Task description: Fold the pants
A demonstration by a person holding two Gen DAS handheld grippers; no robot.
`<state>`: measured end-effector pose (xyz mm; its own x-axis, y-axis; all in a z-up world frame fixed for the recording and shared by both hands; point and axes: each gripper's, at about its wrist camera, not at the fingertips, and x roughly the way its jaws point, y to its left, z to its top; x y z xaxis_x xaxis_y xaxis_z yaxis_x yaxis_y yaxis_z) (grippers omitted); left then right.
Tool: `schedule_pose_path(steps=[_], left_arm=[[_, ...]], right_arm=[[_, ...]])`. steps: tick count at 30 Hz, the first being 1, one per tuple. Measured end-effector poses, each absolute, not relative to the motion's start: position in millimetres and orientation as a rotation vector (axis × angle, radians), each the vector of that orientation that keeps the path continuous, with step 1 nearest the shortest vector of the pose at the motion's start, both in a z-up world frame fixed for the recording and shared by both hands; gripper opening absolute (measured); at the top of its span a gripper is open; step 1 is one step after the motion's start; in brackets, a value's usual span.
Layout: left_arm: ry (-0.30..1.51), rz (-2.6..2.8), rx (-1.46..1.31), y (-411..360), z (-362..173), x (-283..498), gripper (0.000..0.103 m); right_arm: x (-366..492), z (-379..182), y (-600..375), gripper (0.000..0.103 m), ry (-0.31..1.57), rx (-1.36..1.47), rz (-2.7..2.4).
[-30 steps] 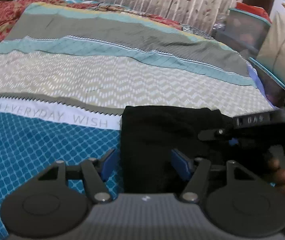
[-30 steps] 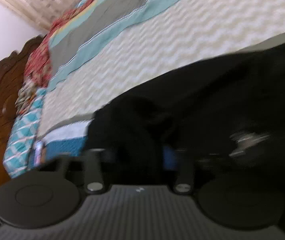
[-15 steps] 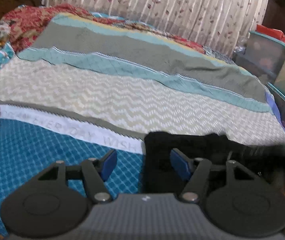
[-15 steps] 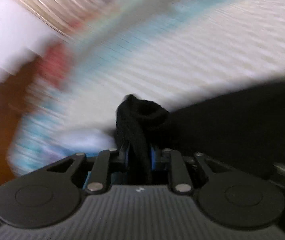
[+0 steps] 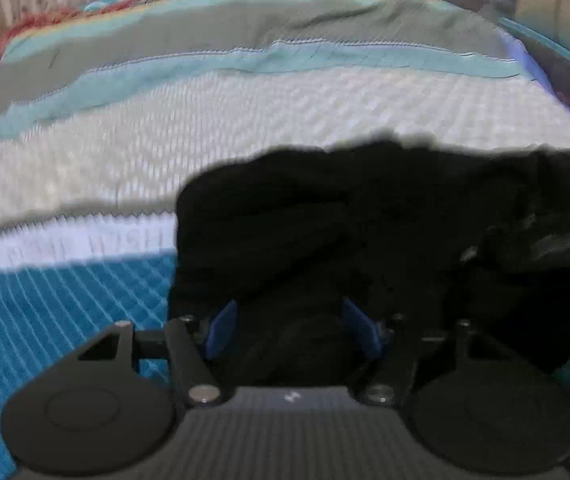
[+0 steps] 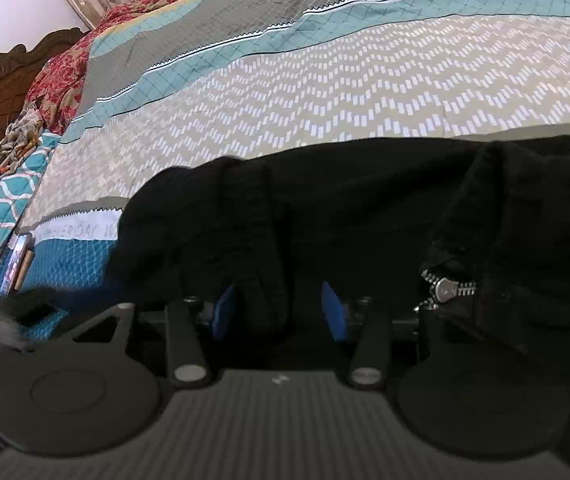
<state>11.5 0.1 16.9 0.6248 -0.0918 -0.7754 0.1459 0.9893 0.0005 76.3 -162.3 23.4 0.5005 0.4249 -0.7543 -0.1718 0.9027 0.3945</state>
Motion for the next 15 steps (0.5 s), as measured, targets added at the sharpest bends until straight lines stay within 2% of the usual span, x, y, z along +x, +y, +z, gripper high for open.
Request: schedule_pose_path(steps=[5, 15], left_arm=[[0.888, -0.114, 0.021, 4, 42, 8, 0.062], [0.758, -0.217, -0.061, -25, 98, 1, 0.061]], right_arm=[[72, 42, -168, 0.054, 0.956, 0.272, 0.377], [46, 56, -207, 0.056, 0.871, 0.201, 0.295]])
